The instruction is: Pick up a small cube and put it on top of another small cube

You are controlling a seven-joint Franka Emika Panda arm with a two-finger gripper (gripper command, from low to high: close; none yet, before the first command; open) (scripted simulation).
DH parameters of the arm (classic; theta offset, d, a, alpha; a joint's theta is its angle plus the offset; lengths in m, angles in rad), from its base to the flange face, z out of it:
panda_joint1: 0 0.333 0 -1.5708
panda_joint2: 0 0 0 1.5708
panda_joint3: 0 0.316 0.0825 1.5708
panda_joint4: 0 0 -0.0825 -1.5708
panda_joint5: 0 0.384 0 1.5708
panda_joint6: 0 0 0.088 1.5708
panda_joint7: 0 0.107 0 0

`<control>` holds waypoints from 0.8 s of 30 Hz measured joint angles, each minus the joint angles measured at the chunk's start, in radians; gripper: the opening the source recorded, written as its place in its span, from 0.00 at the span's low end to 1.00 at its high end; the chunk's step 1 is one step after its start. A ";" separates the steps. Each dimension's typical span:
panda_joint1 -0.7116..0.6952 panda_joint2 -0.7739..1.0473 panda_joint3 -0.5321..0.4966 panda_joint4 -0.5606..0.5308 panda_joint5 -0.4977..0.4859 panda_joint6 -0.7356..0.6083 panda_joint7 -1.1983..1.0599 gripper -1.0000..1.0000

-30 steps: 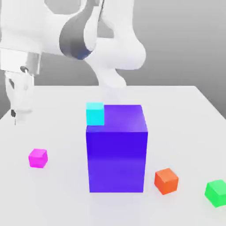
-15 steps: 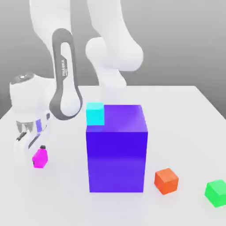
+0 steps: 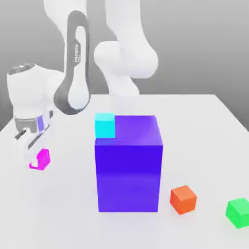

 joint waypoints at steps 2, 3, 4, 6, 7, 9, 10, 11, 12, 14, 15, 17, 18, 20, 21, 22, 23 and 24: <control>0.017 0.022 0.013 0.041 -0.056 -0.024 -0.093 0.00; 0.024 0.034 0.020 0.063 -0.085 -0.036 -0.141 0.00; 0.030 0.047 0.028 0.084 -0.114 -0.047 -0.188 0.00; 0.042 0.071 0.043 0.126 -0.172 -0.068 -0.282 0.00; 0.048 0.083 0.052 0.146 -0.201 -0.078 -0.328 0.00; 0.061 0.107 0.067 0.188 -0.260 -0.098 -0.421 0.00; 0.069 0.119 0.073 0.208 -0.290 -0.107 -0.467 0.00; 0.076 0.130 0.081 0.229 -0.319 -0.116 -0.513 0.00; 0.083 0.142 0.088 0.250 -0.349 -0.126 -0.560 0.00; 0.097 0.165 0.103 0.292 -0.411 -0.143 -0.654 0.00; 0.105 0.177 0.109 0.313 -0.442 -0.151 -0.701 0.00; 0.120 0.200 0.122 0.356 -0.505 -0.167 -0.796 0.00; 0.127 0.212 0.129 0.378 -0.538 -0.175 -0.843 0.00; 0.144 0.234 0.139 0.422 -0.604 -0.189 -0.939 0.00; 0.157 0.246 0.145 0.447 -0.640 -0.197 -0.981 0.00; 0.173 0.258 0.151 0.472 -0.678 -0.206 -1.019 0.00; 0.187 0.270 0.155 0.498 -0.717 -0.215 -1.060 0.00; 0.210 0.280 0.165 0.521 -0.746 -0.225 -1.074 0.00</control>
